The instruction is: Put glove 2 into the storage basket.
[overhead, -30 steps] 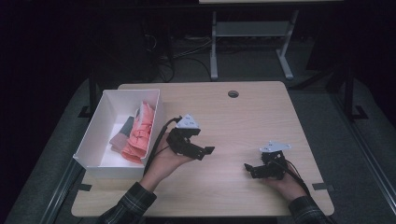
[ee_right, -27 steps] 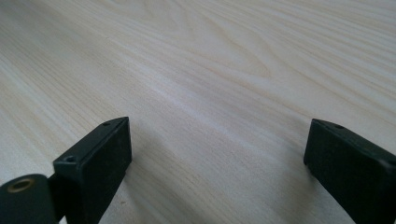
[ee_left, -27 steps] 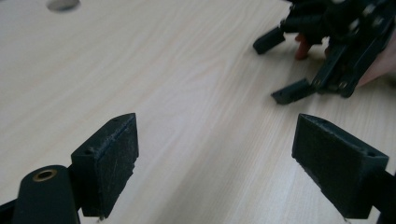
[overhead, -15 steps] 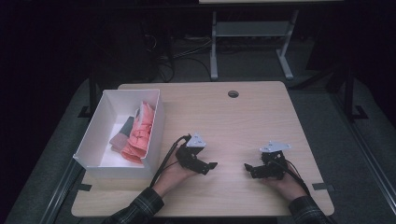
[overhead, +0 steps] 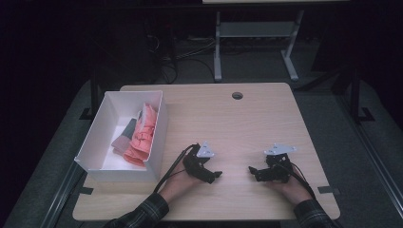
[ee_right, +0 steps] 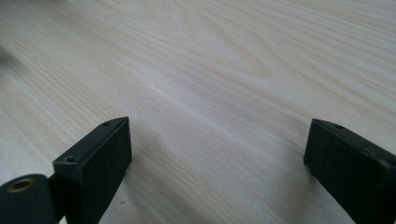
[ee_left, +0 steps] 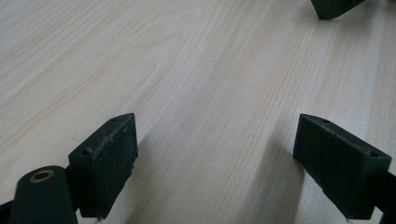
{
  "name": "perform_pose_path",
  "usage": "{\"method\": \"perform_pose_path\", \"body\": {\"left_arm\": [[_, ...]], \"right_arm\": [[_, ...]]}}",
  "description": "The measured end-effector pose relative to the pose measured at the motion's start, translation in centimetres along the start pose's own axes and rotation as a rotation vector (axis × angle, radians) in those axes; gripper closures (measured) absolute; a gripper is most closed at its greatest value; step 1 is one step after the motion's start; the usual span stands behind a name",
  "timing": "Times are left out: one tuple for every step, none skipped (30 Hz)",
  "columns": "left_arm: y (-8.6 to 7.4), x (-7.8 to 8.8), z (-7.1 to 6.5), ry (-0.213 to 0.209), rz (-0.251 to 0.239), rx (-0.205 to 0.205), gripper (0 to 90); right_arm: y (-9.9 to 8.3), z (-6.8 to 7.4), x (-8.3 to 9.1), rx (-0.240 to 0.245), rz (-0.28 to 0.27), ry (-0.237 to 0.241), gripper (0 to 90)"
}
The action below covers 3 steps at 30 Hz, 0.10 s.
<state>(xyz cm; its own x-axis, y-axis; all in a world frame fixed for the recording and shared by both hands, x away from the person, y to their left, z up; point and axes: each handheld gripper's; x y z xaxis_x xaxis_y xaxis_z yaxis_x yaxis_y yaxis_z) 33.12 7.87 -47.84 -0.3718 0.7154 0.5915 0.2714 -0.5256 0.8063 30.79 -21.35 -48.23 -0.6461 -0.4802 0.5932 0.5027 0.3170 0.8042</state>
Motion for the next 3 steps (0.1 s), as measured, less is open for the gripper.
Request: {"method": "perform_pose_path", "body": {"left_arm": [[-0.07,0.03,-0.03,-0.001,-0.004,0.005,12.8],[-0.09,0.07,-0.02,-0.002,-0.003,0.001,12.9],[-0.09,0.07,-0.02,-0.002,-0.003,0.001,12.8]], "right_arm": [[0.00,0.00,0.00,0.001,0.000,0.000,7.1],[0.00,0.00,0.00,0.001,0.000,0.000,7.1],[0.00,-0.01,0.00,0.001,0.000,0.000,7.1]]}}
Point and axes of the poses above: each handheld gripper's, and its own axes: x roughly backward along the jaws, y roughly out of its top, z roughly to its left, and after that the axes turned 8 degrees about -z, right-handed
